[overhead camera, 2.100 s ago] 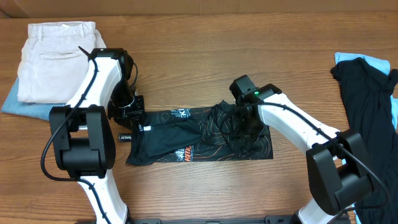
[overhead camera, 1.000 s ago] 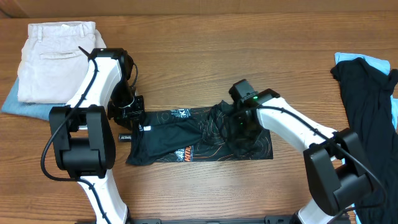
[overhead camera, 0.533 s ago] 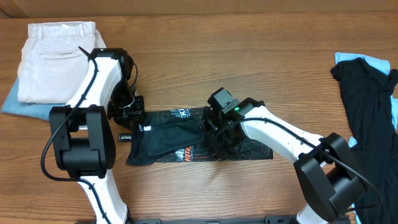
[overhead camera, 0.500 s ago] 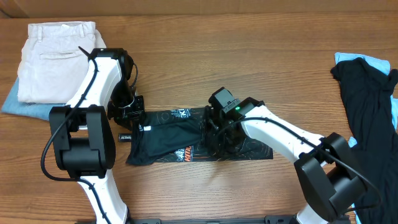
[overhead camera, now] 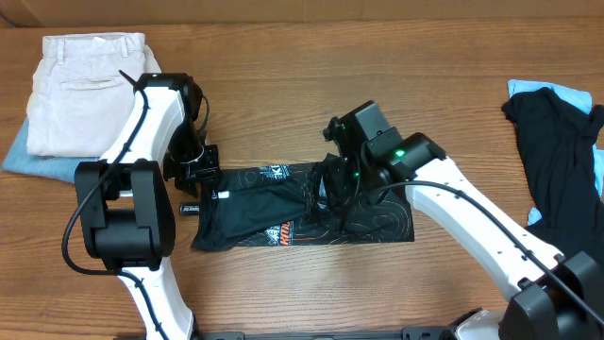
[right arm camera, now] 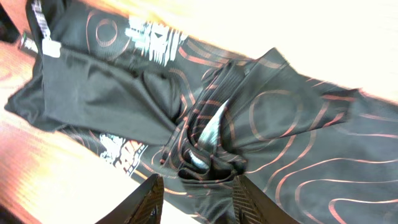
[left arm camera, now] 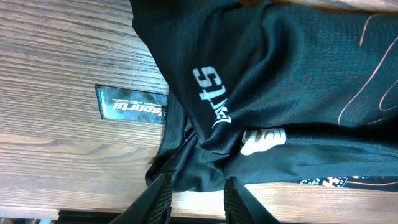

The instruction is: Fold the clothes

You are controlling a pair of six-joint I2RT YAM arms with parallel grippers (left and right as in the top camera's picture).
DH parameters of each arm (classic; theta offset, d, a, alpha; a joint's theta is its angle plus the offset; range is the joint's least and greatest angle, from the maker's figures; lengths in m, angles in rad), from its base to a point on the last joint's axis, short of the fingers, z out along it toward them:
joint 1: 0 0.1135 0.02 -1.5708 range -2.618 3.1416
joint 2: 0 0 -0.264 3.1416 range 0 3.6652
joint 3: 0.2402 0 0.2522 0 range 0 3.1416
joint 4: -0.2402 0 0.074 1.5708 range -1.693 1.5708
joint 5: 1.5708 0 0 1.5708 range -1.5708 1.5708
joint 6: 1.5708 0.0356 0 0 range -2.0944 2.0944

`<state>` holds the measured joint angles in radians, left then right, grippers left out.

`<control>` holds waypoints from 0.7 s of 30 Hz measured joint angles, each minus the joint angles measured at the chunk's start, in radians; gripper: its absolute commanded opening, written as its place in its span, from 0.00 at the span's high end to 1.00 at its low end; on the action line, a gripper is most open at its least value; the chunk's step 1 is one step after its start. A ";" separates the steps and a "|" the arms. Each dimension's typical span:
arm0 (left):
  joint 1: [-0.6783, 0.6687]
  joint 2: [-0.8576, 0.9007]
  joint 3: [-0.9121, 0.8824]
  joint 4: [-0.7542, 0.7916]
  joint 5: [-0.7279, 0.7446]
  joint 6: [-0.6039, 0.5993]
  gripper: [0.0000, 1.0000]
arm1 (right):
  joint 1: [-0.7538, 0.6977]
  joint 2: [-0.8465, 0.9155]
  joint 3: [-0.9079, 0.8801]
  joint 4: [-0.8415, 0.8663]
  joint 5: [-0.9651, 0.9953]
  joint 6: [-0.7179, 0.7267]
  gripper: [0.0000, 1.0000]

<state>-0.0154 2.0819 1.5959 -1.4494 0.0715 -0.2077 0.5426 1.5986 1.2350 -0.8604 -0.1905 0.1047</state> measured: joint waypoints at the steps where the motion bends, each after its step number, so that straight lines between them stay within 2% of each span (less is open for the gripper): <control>1: 0.000 0.000 0.000 0.000 0.000 0.000 0.67 | -0.005 0.002 0.001 0.000 0.008 -0.001 0.61; 8: 0.000 0.000 0.000 0.004 0.000 0.000 0.67 | -0.024 0.136 0.000 0.010 0.045 0.039 0.62; 15: 0.000 0.000 0.000 0.006 0.000 0.000 0.66 | -0.031 0.267 -0.002 0.130 0.022 0.066 0.66; 21: 0.000 0.000 0.000 0.006 0.000 0.000 0.57 | -0.029 0.298 -0.002 0.182 -0.096 0.054 0.66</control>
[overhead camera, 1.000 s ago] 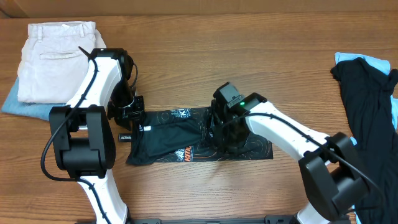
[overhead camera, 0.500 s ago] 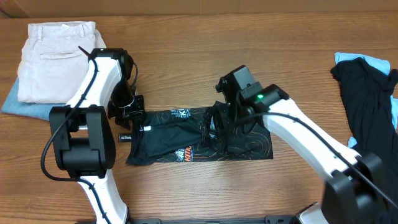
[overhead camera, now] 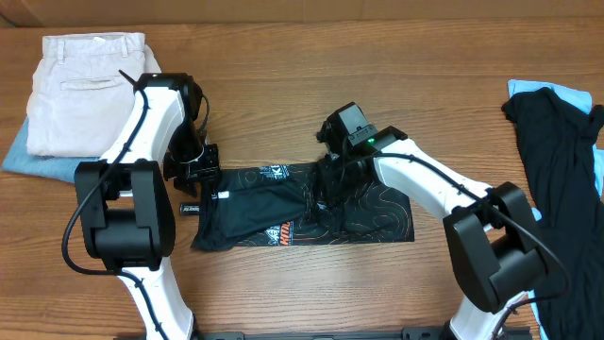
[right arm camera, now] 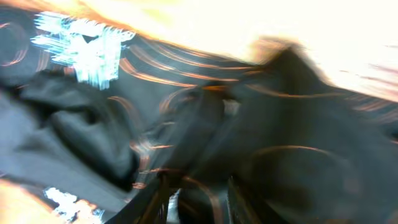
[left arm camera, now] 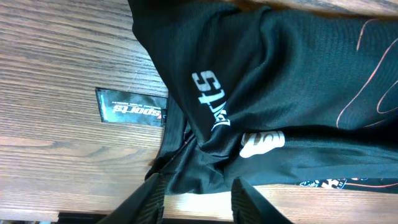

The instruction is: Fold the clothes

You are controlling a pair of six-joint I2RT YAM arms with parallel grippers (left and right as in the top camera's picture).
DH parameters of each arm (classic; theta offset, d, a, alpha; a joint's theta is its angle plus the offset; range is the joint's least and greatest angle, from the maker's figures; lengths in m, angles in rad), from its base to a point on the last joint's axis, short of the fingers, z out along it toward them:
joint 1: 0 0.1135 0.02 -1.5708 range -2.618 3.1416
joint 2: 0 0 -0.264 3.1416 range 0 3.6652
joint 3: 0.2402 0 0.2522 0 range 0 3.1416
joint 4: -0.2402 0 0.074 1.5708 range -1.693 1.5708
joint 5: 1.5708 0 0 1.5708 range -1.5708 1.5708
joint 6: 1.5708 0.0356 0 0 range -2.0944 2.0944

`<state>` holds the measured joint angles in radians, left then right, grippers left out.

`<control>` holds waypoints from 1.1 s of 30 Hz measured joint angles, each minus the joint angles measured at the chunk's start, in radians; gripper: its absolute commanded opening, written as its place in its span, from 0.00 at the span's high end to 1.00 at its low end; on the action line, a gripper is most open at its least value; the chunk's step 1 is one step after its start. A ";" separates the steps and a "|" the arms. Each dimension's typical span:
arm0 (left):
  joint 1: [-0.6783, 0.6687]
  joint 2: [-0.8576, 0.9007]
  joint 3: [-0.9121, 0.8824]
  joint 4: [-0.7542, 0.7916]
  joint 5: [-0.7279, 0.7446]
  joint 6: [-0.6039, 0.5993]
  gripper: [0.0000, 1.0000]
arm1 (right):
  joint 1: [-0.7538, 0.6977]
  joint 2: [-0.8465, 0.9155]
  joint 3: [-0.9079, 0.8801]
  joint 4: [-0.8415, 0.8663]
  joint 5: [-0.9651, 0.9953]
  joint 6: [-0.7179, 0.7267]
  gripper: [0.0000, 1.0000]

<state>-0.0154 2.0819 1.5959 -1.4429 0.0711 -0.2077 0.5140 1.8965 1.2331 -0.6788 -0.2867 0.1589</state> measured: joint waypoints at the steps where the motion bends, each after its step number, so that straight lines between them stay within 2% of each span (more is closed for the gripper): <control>1: 0.000 0.000 0.000 0.000 0.000 0.000 0.55 | 0.001 0.005 0.000 0.001 -0.031 -0.009 0.65; 6: 0.000 0.000 0.000 0.000 0.000 0.000 0.49 | 0.019 0.048 0.000 -0.005 -0.166 -0.055 0.65; 14: 0.000 0.000 0.000 0.038 0.000 0.000 0.41 | 0.014 0.051 0.011 -0.094 -0.221 -0.066 0.59; 17: 0.000 0.000 0.000 0.053 -0.005 0.000 0.34 | 0.003 0.030 0.055 -0.183 -0.206 -0.067 0.56; 23: 0.000 0.000 -0.002 0.084 -0.032 0.001 0.32 | -0.002 -0.080 0.218 -0.343 -0.116 -0.052 0.53; 28: 0.000 0.000 -0.059 0.143 -0.038 0.001 0.30 | -0.003 -0.157 0.267 -0.393 -0.073 -0.040 0.52; 33: 0.000 -0.001 -0.172 0.249 -0.010 0.000 0.30 | -0.003 -0.159 0.267 -0.425 -0.056 -0.031 0.52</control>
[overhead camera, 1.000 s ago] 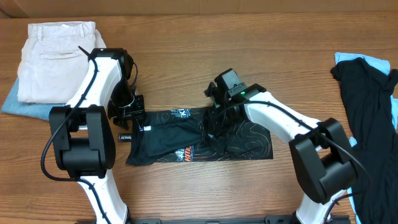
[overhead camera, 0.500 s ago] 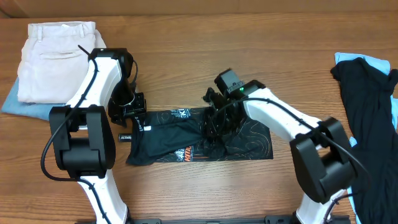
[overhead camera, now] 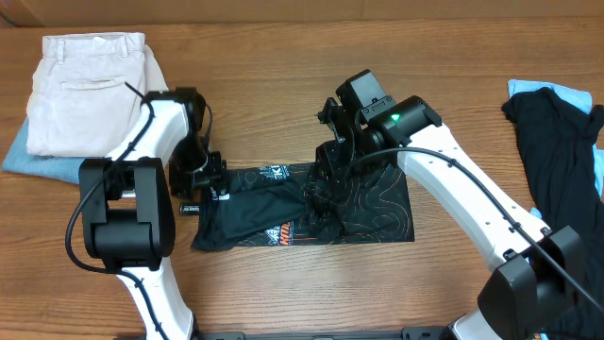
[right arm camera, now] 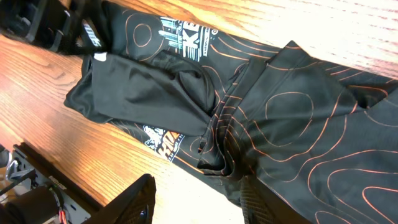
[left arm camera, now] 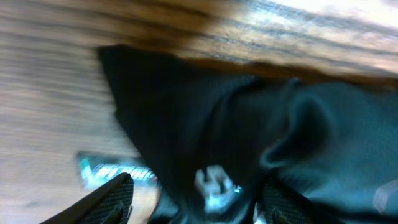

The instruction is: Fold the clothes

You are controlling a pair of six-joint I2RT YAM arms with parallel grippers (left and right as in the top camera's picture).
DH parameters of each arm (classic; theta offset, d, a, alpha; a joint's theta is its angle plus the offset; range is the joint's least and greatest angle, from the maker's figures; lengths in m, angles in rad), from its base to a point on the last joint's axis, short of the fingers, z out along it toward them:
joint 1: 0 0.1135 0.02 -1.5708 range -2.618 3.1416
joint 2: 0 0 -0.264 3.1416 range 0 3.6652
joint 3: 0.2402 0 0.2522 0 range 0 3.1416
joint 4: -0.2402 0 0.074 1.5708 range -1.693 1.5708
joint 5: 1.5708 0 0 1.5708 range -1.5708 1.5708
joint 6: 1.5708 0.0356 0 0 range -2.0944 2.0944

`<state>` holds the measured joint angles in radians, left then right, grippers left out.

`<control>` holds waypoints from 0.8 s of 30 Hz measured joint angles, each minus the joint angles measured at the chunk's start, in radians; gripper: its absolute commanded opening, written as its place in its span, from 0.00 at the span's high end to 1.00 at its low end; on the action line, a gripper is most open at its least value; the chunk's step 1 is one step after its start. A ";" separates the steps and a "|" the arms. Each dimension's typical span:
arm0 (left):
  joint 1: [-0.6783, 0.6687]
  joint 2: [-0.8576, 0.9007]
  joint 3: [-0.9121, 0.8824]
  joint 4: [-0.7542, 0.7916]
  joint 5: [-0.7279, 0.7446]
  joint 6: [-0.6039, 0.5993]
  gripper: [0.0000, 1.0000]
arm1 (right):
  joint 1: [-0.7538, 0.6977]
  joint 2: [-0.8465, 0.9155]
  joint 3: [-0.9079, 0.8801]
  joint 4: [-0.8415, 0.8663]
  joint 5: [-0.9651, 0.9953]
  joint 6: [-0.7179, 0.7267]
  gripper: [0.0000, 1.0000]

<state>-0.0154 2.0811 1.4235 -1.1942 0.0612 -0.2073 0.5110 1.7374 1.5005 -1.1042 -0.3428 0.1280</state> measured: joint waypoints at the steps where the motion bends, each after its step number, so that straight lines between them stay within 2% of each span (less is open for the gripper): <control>1: 0.000 0.000 -0.023 0.019 0.008 0.000 0.30 | 0.000 0.000 0.000 -0.002 0.002 0.002 0.52; 14: 0.010 -0.121 -0.202 0.193 0.050 0.000 0.32 | 0.000 0.000 0.000 -0.007 0.011 0.029 0.52; 24: 0.027 -0.131 -0.220 0.211 0.158 0.045 0.35 | 0.000 0.000 0.000 -0.009 0.037 0.048 0.52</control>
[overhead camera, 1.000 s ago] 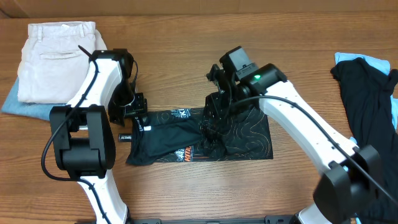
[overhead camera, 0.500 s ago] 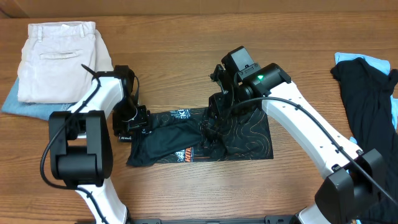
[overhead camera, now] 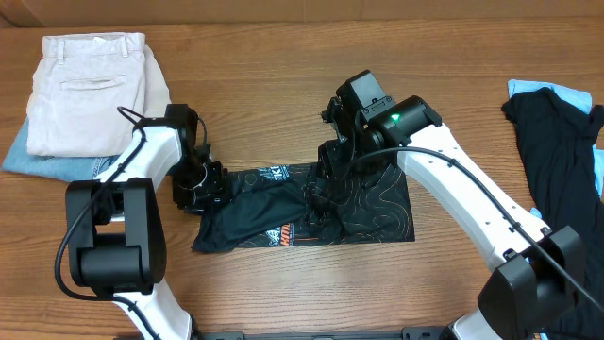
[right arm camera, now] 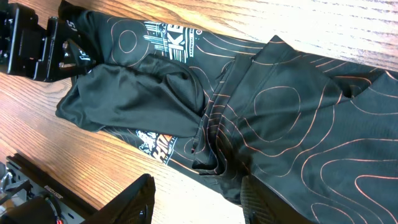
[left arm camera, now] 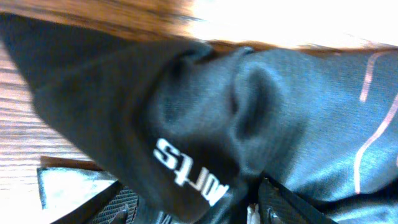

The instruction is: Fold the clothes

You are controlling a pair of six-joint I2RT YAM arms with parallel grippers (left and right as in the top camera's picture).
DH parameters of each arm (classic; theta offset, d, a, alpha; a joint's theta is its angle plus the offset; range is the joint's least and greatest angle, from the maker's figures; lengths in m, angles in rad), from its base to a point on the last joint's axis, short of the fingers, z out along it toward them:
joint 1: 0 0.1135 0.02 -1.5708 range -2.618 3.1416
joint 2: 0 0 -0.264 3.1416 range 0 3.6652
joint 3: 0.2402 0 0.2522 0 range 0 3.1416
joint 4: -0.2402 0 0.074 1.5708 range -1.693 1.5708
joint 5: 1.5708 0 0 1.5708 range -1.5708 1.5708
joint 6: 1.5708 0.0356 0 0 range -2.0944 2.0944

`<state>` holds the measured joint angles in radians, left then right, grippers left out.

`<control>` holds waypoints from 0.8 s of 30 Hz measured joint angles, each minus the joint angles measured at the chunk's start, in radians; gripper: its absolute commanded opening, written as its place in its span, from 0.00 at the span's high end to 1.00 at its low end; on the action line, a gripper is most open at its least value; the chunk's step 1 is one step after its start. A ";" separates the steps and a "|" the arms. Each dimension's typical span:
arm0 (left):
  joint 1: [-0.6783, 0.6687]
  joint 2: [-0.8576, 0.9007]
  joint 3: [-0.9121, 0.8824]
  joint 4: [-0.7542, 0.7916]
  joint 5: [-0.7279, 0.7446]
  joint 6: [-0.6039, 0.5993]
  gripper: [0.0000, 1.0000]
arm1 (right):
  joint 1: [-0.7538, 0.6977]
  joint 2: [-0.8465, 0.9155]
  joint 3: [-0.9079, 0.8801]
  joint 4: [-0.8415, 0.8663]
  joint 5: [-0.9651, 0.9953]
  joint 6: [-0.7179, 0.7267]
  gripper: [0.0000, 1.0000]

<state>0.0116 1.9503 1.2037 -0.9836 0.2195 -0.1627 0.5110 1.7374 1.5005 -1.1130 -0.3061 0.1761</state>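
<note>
A black sports garment [overhead camera: 363,212] with orange contour lines lies crumpled along the table's middle, bunched at its centre fold [right arm camera: 211,134]. My left gripper [overhead camera: 200,192] sits low at its left end. In the left wrist view the left gripper [left arm camera: 199,211] is open wide, with the garment's lettered corner [left arm camera: 180,168] lying between the fingers. My right gripper [overhead camera: 332,172] hovers above the bunched middle. Seen from its wrist, the right gripper [right arm camera: 199,202] is open and holds nothing.
Folded beige trousers [overhead camera: 85,90] rest on a blue cloth [overhead camera: 38,161] at the back left. Another black garment [overhead camera: 557,161] lies over a light blue one [overhead camera: 552,92] at the right edge. A small label [left arm camera: 68,186] lies on the wood beside the left fingers.
My left gripper has shifted a little lower and to the right, so the garment's lettered corner now lies between its spread fingers. The right gripper has barely moved and stays open above the garment.
At first my right gripper was down in the bunched middle of the garment and the left sat at its left end with narrower fingers. Then the right was still low there. Later it stood raised and open, the left fingers spread wide, and now the left is at the corner.
</note>
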 measured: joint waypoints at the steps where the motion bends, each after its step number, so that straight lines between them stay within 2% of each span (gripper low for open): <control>1: 0.005 0.000 0.000 0.001 0.018 0.008 0.35 | 0.000 0.000 0.000 -0.002 0.000 0.002 0.51; 8: 0.022 0.000 -0.006 0.014 0.142 0.049 0.34 | 0.000 0.000 0.000 -0.004 0.007 0.009 0.51; 16: 0.023 -0.018 -0.051 0.065 0.174 0.061 0.34 | 0.000 0.000 0.000 -0.005 0.007 0.023 0.51; 24: 0.024 -0.039 -0.089 0.117 0.182 0.061 0.44 | 0.000 0.000 0.000 -0.005 0.010 0.027 0.51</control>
<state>0.0357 1.9110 1.1149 -0.8669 0.4019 -0.1020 0.5110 1.7374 1.5005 -1.1175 -0.2962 0.2035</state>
